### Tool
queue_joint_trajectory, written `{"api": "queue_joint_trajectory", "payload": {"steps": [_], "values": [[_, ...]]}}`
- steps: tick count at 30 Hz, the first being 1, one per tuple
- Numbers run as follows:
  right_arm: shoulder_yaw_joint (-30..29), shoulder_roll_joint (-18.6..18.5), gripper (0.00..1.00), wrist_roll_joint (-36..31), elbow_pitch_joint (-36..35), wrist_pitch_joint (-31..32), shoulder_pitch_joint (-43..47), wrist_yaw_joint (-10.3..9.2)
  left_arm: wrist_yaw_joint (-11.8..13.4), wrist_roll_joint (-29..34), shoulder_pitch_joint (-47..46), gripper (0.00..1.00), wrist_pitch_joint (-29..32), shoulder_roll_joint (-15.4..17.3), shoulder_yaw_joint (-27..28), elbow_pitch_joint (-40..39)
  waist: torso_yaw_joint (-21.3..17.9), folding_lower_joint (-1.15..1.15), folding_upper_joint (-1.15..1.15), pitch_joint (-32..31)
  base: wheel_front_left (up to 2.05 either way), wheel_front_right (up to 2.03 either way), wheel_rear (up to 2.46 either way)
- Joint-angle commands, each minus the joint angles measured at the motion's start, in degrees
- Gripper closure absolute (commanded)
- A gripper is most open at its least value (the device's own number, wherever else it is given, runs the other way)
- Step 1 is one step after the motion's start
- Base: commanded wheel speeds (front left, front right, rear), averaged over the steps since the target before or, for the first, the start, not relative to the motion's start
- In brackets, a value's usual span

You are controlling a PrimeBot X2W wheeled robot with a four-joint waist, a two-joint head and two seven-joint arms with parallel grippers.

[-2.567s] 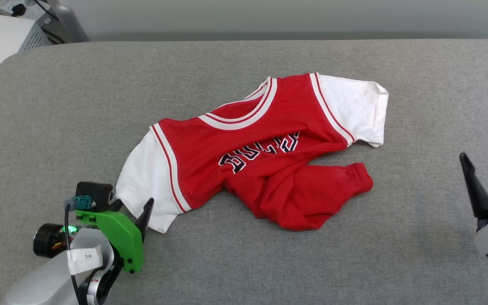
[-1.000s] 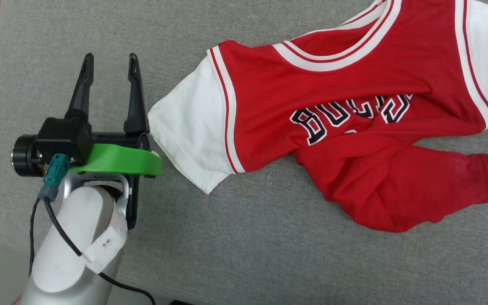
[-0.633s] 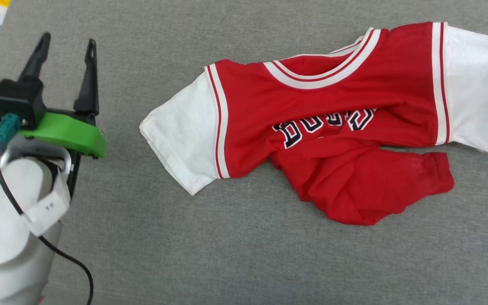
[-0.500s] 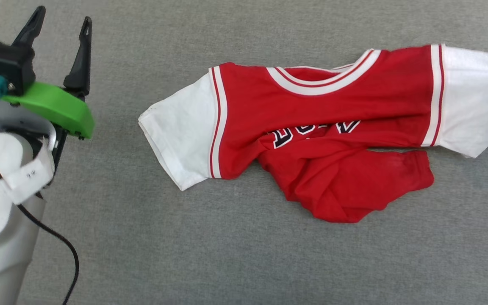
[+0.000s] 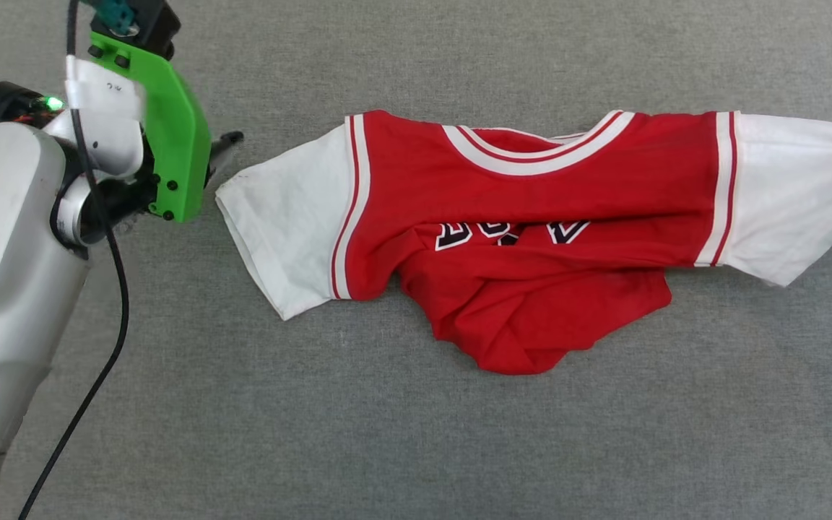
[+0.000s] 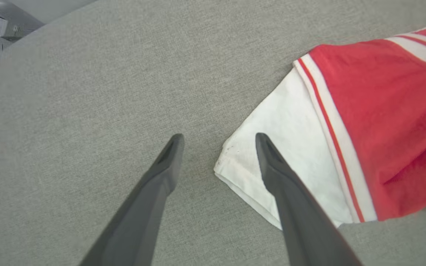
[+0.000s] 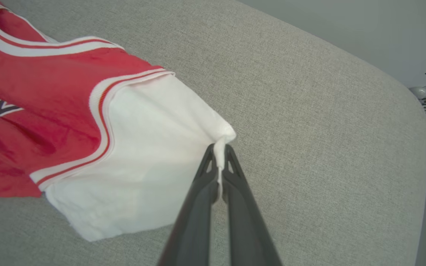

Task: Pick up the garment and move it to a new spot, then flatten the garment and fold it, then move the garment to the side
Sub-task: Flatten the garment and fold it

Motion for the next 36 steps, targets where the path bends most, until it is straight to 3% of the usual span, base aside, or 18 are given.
{"api": "queue_joint_trajectory", "payload": {"steps": [1,13,14,15,19,20,21,26,30,36], "values": [[-0.5,0.7,1.00,-0.1,-0.4,0.2,0.8,-0.04,-0.1,-1.3,-1.3,0.00,1.5,0.3,-1.2,0.9,-1.0,0.00,0.00,1.6,0.00,0.00,0.00],[0.6,4.4,1.00,-2.0,-1.8,1.3,-1.5,-0.04,-0.1,-4.9,-3.5,0.00,7.1,2.0,-17.0,10.4,-2.9,0.00,0.00,4.7,0.00,0.00,0.00],[0.8,4.5,1.00,-2.0,-1.8,0.9,-1.7,-0.04,-0.1,-5.8,-3.3,0.85,6.9,2.3,-18.2,10.5,-2.9,0.00,0.00,4.5,0.00,0.00,0.00],[0.9,4.6,1.00,-1.9,-1.6,0.8,-1.7,-0.04,-0.1,-6.4,-3.3,1.00,6.4,2.4,-18.8,10.4,-2.8,0.00,0.00,4.3,0.00,0.00,0.00],[1.0,4.9,1.00,-2.4,-0.9,-0.9,-1.9,-0.04,-0.1,-8.3,-3.5,1.00,0.3,3.5,-19.8,9.7,-2.3,0.00,0.00,2.6,0.00,0.00,0.00],[0.7,5.2,1.00,-2.7,-0.6,-1.9,-2.1,-0.04,-0.1,-8.7,-3.5,1.00,-2.6,3.9,-19.4,9.3,-2.3,0.00,0.00,1.9,0.00,0.00,0.00],[0.1,5.7,1.00,-2.6,0.3,-4.0,-2.1,-0.04,-0.1,-7.8,-4.1,1.00,-10.1,5.6,-19.6,7.1,-1.9,0.00,0.00,-0.3,0.00,0.00,0.00],[-1.8,5.9,1.00,-2.8,1.3,-8.9,-1.2,-0.04,-0.1,-5.9,-4.8,1.00,-22.6,7.6,-17.4,3.9,-0.7,0.00,0.00,-5.1,0.00,0.00,0.00],[-3.4,5.6,1.00,-3.0,1.4,-12.0,-0.9,-0.04,1.1,-4.4,-5.5,1.00,-28.5,7.9,-15.4,1.0,0.0,0.00,0.00,-7.9,0.00,0.00,0.00],[-6.6,6.1,1.00,-5.9,2.4,-14.1,-4.6,-0.04,3.6,-2.1,-9.2,1.00,-32.7,7.2,-13.2,-3.0,0.5,0.00,0.00,-8.9,0.00,0.00,0.00]]}}
